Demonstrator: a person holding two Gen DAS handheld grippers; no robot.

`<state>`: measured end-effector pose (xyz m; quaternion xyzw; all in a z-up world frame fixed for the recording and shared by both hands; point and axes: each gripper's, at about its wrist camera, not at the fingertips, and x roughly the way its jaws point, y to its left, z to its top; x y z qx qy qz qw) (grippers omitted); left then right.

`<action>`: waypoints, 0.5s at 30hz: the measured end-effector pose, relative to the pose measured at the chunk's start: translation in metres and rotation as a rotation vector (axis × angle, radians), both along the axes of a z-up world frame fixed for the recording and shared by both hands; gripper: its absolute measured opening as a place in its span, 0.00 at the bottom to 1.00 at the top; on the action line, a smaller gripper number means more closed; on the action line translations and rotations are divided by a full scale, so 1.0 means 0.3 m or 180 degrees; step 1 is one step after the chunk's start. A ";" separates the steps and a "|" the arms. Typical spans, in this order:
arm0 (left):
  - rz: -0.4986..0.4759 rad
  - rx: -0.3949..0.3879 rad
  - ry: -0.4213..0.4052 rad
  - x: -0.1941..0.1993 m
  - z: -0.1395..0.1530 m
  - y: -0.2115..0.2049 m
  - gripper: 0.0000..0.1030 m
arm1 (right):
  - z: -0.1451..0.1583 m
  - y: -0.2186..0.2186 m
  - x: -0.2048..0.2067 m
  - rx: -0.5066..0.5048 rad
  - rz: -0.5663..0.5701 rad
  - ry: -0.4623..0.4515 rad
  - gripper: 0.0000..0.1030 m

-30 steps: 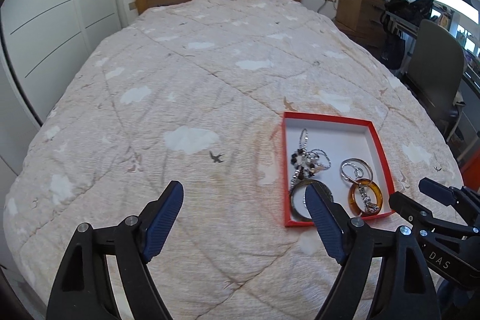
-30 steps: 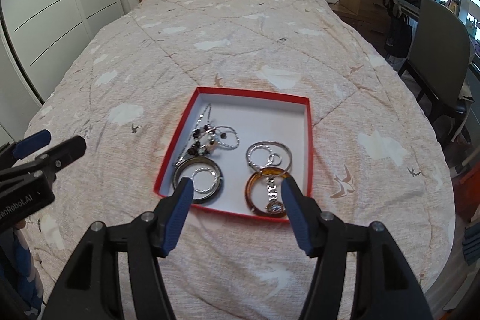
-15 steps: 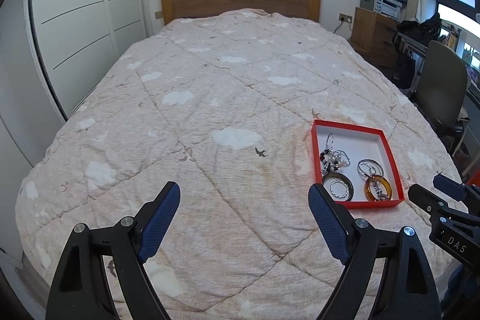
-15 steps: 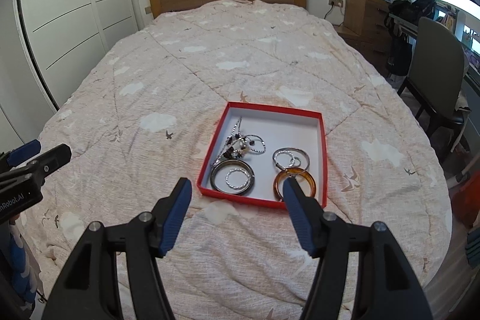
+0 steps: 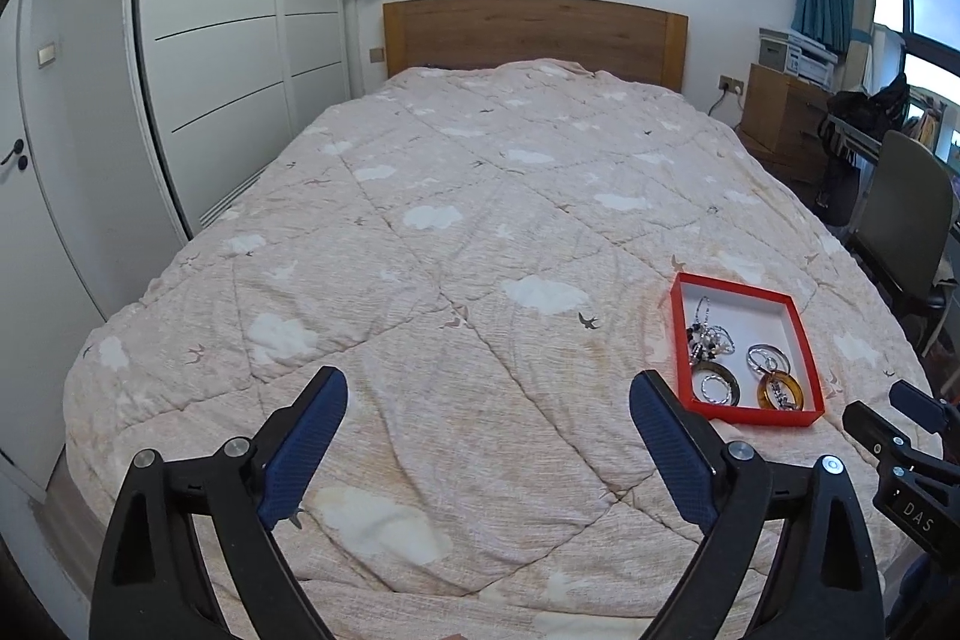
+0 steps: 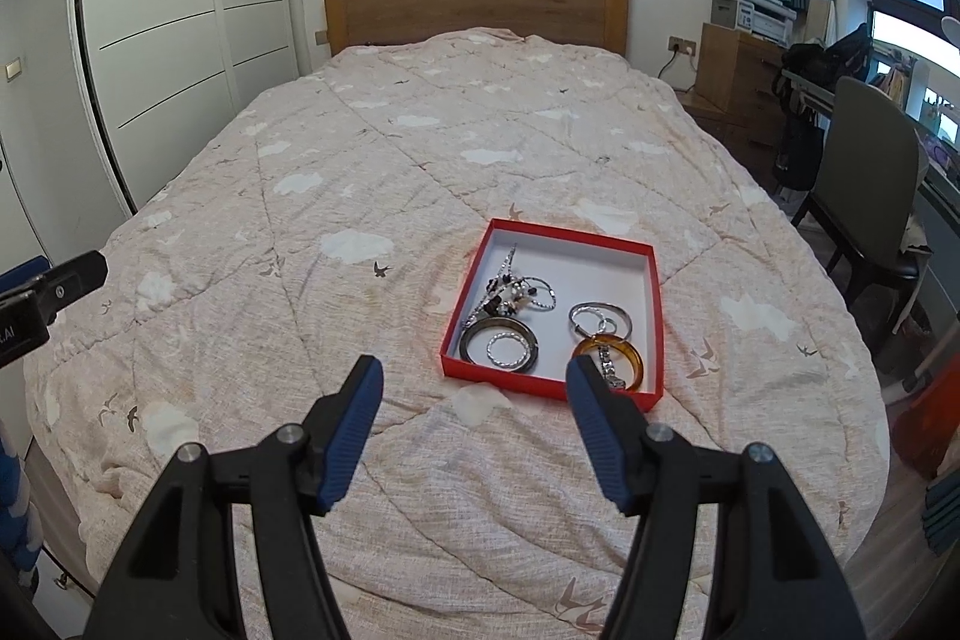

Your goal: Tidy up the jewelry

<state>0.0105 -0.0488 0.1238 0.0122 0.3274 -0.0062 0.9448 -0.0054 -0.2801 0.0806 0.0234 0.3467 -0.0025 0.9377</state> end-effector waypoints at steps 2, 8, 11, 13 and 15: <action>0.0018 0.0006 -0.0024 -0.017 0.001 0.012 0.97 | 0.005 0.006 -0.014 -0.0017 -0.0001 -0.0027 0.60; 0.0065 -0.0006 -0.0060 -0.053 0.006 0.046 1.00 | 0.015 0.009 -0.054 -0.0030 -0.0038 -0.0110 0.60; 0.0107 -0.0004 -0.0061 -0.064 0.008 0.058 1.00 | 0.018 0.010 -0.072 -0.0050 -0.0061 -0.0151 0.60; 0.0122 0.0001 -0.0073 -0.071 0.010 0.061 1.00 | 0.021 0.013 -0.085 -0.0092 -0.0074 -0.0190 0.60; 0.0150 0.0007 -0.0080 -0.077 0.011 0.065 1.00 | 0.023 0.013 -0.096 -0.0135 -0.0104 -0.0230 0.60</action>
